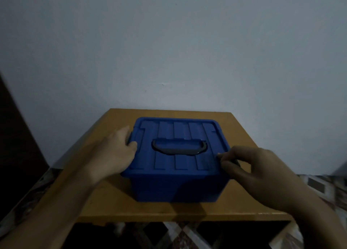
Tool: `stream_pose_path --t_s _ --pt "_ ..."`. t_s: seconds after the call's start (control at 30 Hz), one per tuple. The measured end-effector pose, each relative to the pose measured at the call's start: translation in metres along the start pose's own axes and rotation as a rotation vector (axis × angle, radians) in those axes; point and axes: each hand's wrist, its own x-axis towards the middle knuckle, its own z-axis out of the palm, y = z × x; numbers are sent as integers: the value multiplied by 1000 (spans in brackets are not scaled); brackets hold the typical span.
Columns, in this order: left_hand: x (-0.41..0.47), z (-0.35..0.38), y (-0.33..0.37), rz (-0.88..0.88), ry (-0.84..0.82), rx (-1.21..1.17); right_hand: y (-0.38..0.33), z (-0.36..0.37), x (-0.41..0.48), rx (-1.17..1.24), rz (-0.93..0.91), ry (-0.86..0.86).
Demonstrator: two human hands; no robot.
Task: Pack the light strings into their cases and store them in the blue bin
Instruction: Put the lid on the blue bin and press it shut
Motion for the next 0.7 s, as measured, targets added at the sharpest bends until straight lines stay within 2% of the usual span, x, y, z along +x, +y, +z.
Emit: stream_pose_path --t_s 0.07,0.17,0.27,0.33,0.43,0.7 --pt "3 5 7 65 18 85 -10 2 13 -58 19 31" --pt "6 16 26 116 -56 221 -21 14 41 -85 28 37" --pt "13 29 43 187 -147 397 -25 32 69 -201 51 -41" --pt "17 40 43 172 -206 490 -26 43 79 -257 86 -117" --pt "20 48 38 137 -255 558 -21 53 85 -340 100 -170" --pt "20 48 39 120 -312 594 -18 55 85 -358 76 -182"
